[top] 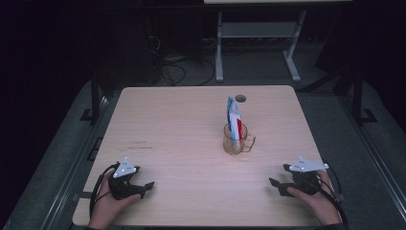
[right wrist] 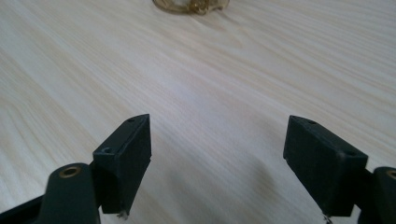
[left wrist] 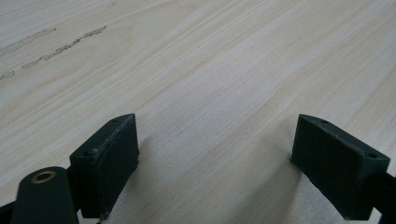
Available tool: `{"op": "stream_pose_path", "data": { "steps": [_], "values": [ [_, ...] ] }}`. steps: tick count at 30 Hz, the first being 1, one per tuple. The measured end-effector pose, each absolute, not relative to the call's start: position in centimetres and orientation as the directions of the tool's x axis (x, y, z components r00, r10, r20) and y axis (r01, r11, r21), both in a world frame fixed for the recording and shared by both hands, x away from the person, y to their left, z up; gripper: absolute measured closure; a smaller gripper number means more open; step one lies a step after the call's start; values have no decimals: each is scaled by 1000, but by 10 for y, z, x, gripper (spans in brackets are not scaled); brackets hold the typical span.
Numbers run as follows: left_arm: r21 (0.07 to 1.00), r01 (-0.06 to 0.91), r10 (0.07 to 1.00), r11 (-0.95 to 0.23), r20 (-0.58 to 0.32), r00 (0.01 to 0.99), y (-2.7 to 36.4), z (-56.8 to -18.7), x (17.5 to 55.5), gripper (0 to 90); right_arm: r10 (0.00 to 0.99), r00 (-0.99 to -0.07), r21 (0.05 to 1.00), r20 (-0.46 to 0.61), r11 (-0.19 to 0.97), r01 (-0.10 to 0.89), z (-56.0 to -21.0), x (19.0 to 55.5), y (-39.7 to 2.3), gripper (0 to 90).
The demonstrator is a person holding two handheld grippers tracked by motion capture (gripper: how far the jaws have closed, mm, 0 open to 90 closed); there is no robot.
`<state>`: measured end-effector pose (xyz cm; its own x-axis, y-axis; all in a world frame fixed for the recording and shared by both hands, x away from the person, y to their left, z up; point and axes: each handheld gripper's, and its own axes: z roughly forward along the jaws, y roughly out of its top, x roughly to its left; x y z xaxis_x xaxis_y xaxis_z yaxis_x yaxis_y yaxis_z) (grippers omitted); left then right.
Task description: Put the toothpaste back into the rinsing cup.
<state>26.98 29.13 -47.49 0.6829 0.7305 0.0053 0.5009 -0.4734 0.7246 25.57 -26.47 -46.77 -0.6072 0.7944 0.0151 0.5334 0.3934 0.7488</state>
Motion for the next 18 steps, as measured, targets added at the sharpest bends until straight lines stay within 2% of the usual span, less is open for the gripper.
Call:
{"op": "stream_pose_path", "data": {
  "steps": [11,18],
  "values": [
    [725,499,730,-474,7,684,291,-475,270,138,808,-587,713,-44,437,549,-476,249,-269,206],
    [725,499,730,-474,7,683,291,-475,270,138,824,-567,730,10,381,567,-481,248,-275,192]
  ]
}}
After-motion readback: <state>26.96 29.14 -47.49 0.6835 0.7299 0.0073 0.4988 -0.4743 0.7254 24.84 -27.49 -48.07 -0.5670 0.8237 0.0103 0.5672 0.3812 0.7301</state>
